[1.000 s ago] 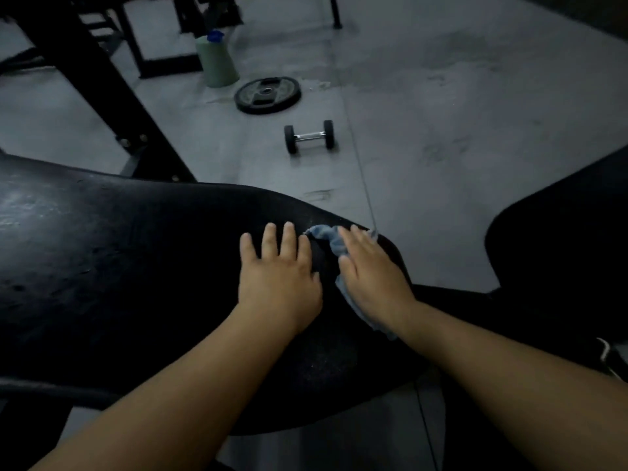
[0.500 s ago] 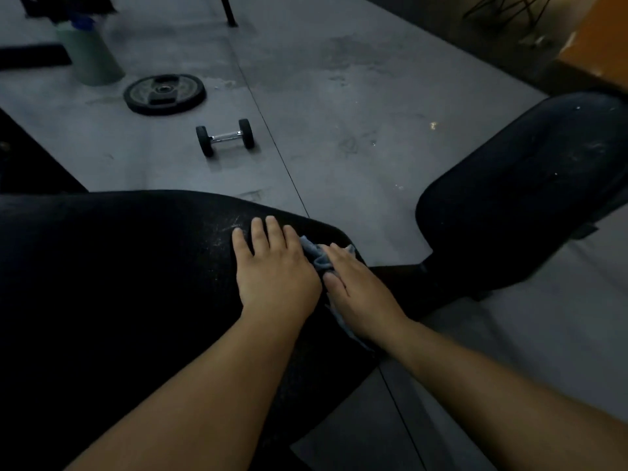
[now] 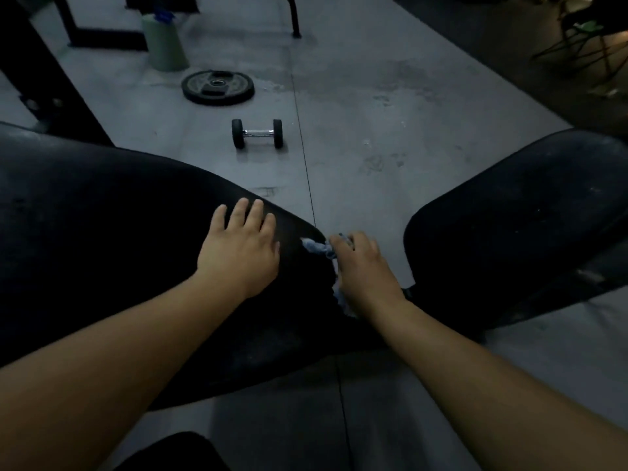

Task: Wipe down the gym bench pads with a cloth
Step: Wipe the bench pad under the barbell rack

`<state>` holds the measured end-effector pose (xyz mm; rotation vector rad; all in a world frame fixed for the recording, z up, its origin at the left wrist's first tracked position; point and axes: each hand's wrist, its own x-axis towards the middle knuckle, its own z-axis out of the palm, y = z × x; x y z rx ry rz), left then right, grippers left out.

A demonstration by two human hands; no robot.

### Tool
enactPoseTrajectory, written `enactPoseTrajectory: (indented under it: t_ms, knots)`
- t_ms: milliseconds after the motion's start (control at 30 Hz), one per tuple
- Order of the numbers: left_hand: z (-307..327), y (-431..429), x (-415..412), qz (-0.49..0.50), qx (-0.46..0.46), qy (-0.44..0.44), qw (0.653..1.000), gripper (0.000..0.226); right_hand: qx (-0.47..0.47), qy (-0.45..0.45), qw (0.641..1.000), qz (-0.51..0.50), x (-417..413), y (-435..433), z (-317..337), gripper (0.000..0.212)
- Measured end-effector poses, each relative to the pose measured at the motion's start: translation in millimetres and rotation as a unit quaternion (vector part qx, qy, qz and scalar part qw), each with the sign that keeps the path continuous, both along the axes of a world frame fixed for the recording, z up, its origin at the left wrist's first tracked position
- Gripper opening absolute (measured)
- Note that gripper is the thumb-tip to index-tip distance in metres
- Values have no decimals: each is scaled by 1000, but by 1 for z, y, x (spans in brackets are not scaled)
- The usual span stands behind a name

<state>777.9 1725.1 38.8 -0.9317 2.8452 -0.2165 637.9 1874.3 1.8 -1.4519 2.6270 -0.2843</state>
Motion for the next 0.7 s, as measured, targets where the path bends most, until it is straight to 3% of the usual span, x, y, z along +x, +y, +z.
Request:
enactPoseTrajectory:
  t_ms: [67,233,300,400,500,600,700]
  knots:
    - [-7,16,-12,-2,7,9,1000,63,37,51,998,27,-14,13,7,63]
    - [-34,101,-74,-15,96,66,993,62,82,251,961,86,-73,42,34,47]
    - [-45,134,-99,2,137,68,988,66,183,279,941,57,-101,52,32,52]
    - [-59,159,-129,27,185,89,978,66,322,332,883,77,-116,73,9,62]
    - [-71,165,-150,29,196,147,969,57,318,329,880,130,-124,73,-2,57]
    - [-84,170,-164,23,295,245,923,57,337,316,879,119,-134,48,2,54]
    - [-104,170,-178,53,378,366,849,48,342,292,884,126,-132,49,10,52]
